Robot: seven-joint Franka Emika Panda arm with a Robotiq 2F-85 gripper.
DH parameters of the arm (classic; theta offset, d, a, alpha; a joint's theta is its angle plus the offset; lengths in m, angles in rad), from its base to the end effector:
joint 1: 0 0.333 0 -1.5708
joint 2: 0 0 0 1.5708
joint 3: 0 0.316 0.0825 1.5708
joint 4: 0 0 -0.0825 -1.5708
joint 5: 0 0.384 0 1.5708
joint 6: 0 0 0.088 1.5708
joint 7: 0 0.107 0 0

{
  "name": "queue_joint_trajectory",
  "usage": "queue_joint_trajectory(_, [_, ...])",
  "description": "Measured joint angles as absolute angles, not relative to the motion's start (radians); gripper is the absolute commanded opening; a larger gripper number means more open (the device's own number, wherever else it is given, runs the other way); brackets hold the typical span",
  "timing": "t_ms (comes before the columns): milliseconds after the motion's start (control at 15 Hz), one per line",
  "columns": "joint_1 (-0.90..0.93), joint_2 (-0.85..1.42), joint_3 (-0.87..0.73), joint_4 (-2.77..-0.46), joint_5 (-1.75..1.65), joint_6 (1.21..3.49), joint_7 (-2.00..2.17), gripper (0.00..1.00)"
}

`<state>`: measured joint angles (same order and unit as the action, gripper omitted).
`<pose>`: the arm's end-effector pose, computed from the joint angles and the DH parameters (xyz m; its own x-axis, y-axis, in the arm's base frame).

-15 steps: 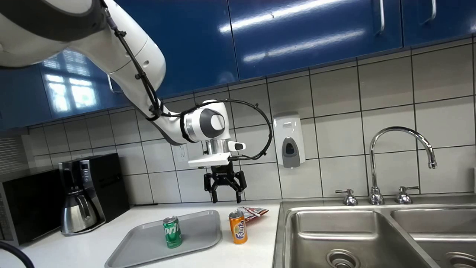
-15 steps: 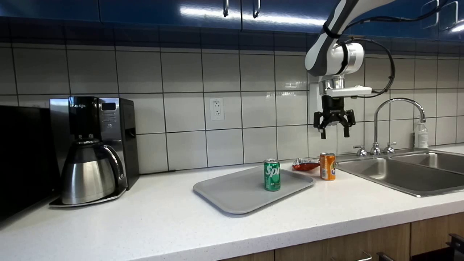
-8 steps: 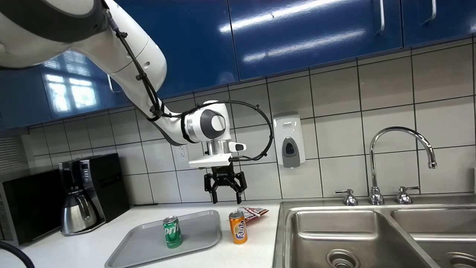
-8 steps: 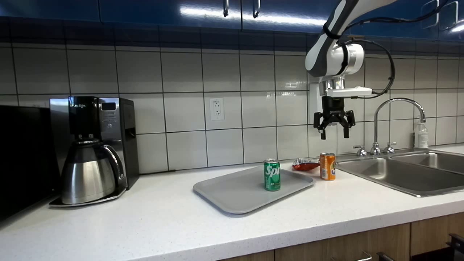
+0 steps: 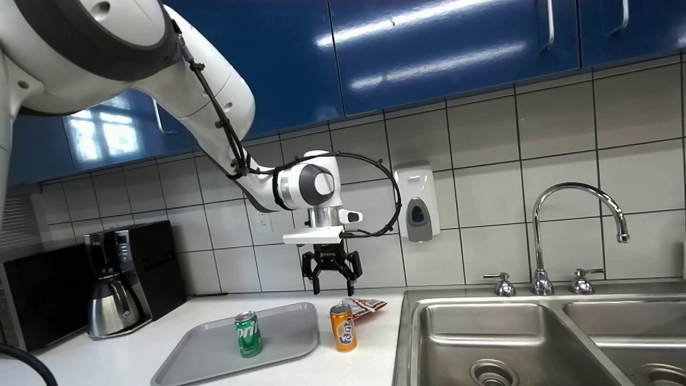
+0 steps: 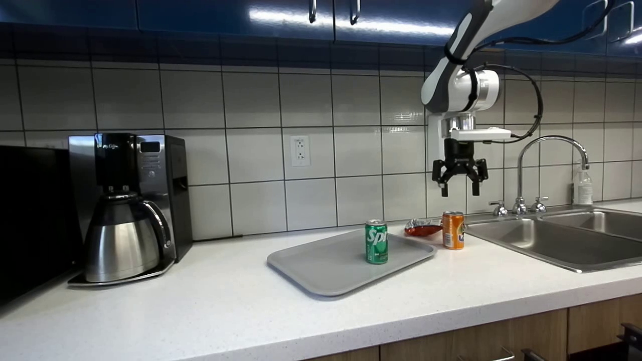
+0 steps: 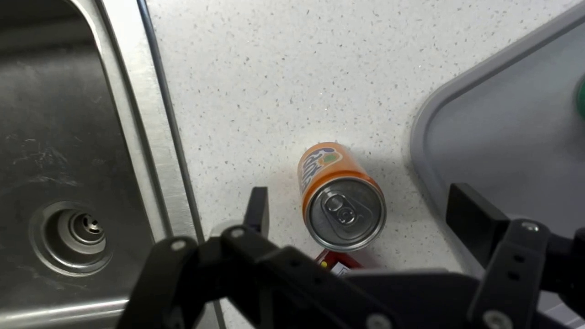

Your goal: Put the green and orange cans on the tray

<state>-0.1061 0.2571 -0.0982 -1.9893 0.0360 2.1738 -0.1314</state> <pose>0.5797 -0.1169 0.3295 0.9934 -0.0913 -0.0701 -0.0924 -0.9956 -0.0125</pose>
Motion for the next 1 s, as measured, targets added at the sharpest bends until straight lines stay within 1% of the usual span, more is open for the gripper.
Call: queue_joint_trajectory(1000, [-0.106,0.268,-0.099,-1.984,0.036,2.174,-0.132,1.00])
